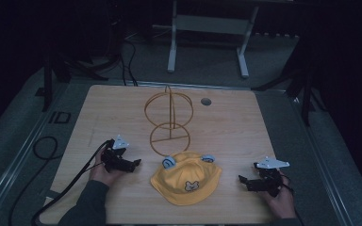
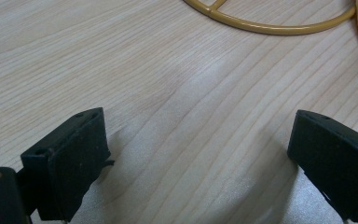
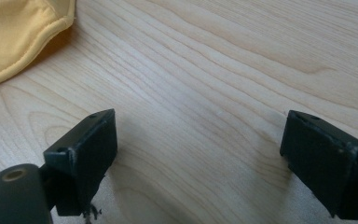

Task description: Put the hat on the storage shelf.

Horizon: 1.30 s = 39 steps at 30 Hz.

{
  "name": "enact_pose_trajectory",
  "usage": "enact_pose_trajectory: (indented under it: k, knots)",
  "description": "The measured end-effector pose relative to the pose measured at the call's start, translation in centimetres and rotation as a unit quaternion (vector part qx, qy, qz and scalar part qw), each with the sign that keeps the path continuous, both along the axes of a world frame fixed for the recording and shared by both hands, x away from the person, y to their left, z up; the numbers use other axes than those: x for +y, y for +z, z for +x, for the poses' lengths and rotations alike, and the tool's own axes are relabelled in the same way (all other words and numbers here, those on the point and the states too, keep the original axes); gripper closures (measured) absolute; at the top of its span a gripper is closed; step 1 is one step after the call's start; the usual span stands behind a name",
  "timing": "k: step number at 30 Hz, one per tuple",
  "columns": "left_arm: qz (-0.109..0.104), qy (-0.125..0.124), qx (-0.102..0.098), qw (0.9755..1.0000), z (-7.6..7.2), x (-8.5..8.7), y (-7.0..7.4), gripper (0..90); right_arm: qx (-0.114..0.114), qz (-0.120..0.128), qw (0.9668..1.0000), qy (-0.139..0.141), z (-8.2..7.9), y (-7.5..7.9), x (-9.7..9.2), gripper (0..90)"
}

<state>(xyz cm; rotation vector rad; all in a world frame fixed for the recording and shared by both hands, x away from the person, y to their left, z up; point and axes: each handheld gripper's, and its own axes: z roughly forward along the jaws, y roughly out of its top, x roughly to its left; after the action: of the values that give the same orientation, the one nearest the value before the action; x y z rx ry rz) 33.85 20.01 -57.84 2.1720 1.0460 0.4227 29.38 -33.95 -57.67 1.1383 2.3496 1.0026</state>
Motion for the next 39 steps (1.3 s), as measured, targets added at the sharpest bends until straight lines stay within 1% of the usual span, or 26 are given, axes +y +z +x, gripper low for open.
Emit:
enact_pose_trajectory:
  k: [2,4,5,6,13,18,21,25,26,29,33,36,39]
  knots:
    - [-0.003,0.01,-0.003,0.9999,-0.1,0.1,0.0,7.2,0.0,0.0,1.0,0.0,0.0,0.0,0.0,10.8]
    - [-0.008,0.02,-0.013,0.9997,-0.4,0.5,0.2,18.1,0.001,0.0,1.0,-0.001,0.0,0.0,0.0,10.8]
    - [-0.01,0.022,-0.014,0.9996,-0.4,0.6,0.2,24.0,0.0,0.0,1.0,-0.003,0.1,0.0,0.1,10.8]
    - [-0.009,0.024,-0.014,0.9996,-0.4,0.7,0.2,25.7,0.0,0.0,1.0,-0.004,0.1,0.0,0.1,10.8]
    - [-0.009,0.028,-0.013,0.9995,-0.3,0.7,0.2,27.9,0.0,-0.001,1.0,-0.009,0.1,0.0,0.2,10.8]
    - [-0.009,0.04,-0.01,0.9991,-0.3,0.7,0.4,32.2,0.0,-0.001,0.9999,-0.01,0.1,0.0,0.2,10.8]
    - [-0.002,0.047,-0.003,0.9989,-0.2,1.0,0.7,39.2,0.0,-0.001,0.9999,-0.01,0.1,0.0,0.2,10.8]
    - [0.004,0.049,-0.003,0.9988,-0.3,1.1,0.8,43.3,0.0,-0.001,0.9999,-0.01,0.0,0.0,0.2,10.9]
    - [0.008,0.048,-0.006,0.9988,-0.4,1.1,0.9,44.1,0.0,-0.001,0.9999,-0.011,0.0,0.0,0.2,10.9]
    - [0.008,0.048,-0.008,0.9988,-0.6,1.2,1.4,46.3,0.0,-0.001,0.9999,-0.011,0.0,0.0,0.2,11.0]
    - [0.009,0.046,-0.003,0.9989,-0.8,1.2,1.8,47.1,0.0,-0.001,0.9999,-0.012,0.0,0.0,0.2,11.0]
    - [0.016,0.044,0.006,0.9989,-1.1,1.3,2.3,47.8,0.0,-0.001,0.9999,-0.012,0.0,0.0,0.2,11.0]
    - [0.011,0.044,0.015,0.9989,-1.2,1.5,2.7,48.6,0.0,-0.001,0.9999,-0.012,0.0,0.0,0.2,11.0]
